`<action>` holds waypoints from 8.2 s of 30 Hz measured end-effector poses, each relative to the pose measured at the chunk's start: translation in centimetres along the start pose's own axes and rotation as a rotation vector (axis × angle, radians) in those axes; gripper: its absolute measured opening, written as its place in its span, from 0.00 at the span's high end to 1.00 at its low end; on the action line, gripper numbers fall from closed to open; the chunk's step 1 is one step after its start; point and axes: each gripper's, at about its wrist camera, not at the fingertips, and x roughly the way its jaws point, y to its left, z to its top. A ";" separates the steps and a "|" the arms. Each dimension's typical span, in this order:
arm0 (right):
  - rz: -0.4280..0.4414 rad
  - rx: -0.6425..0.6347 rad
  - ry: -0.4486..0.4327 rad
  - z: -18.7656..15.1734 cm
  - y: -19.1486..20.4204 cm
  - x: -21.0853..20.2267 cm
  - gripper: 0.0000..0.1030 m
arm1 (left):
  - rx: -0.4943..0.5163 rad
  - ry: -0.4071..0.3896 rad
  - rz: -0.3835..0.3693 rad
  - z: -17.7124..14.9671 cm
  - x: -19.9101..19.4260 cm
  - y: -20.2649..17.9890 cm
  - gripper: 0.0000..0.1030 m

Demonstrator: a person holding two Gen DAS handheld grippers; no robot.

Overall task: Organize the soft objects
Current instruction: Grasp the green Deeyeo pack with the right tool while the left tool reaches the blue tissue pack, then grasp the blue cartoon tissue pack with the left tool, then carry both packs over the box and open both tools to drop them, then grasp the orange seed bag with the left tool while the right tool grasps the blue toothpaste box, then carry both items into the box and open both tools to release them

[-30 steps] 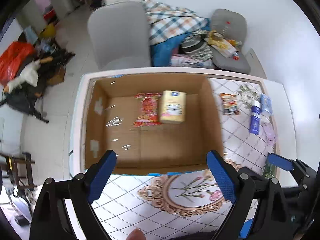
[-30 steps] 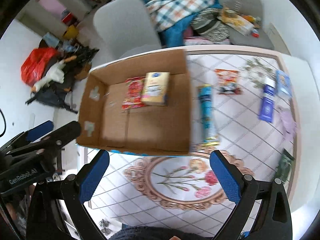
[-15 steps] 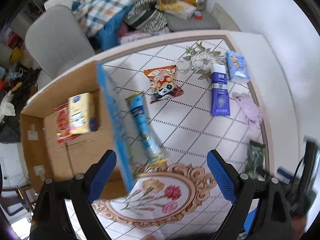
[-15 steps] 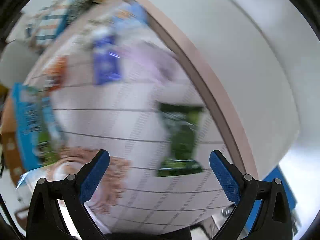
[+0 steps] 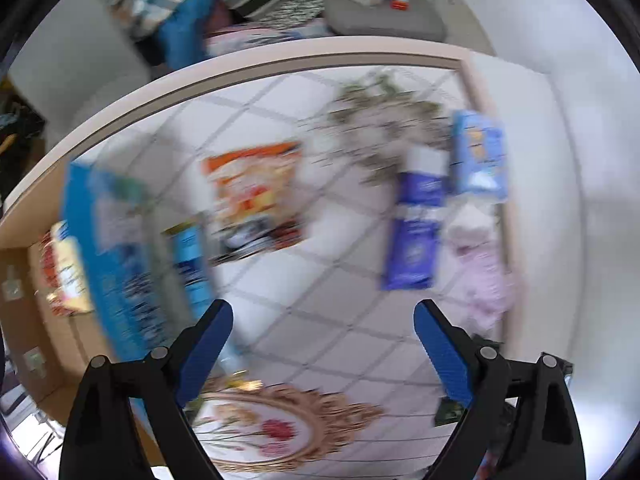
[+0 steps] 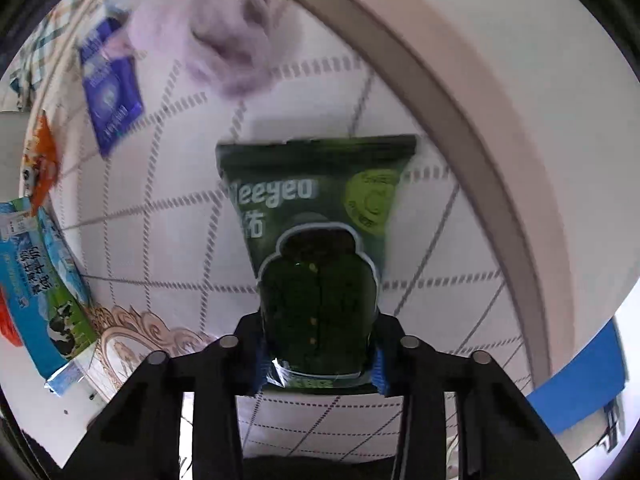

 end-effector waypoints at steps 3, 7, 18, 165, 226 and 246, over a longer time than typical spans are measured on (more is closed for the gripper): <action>0.026 -0.003 -0.050 1.6 0.0 -2.6 0.62 | 0.072 0.008 -0.026 2.4 0.4 -4.7 0.10; 0.021 0.006 -0.119 5.3 -1.1 -6.0 0.62 | 0.121 0.049 -0.043 6.0 2.5 -10.1 0.10; -0.032 0.060 -0.192 16.3 -5.0 -9.7 0.62 | 0.204 0.194 0.101 12.5 13.3 -18.0 0.10; -0.026 -0.268 -0.254 6.3 13.5 -10.9 0.04 | -0.080 -0.039 0.069 0.9 0.7 4.6 0.01; -0.078 -0.453 -0.246 5.6 22.3 -9.5 0.94 | -0.022 -0.228 -0.037 -1.8 -6.8 7.2 0.59; -0.200 -0.416 -0.218 4.6 21.2 -0.1 0.54 | -0.020 -0.237 -0.016 -4.1 -6.0 8.8 0.59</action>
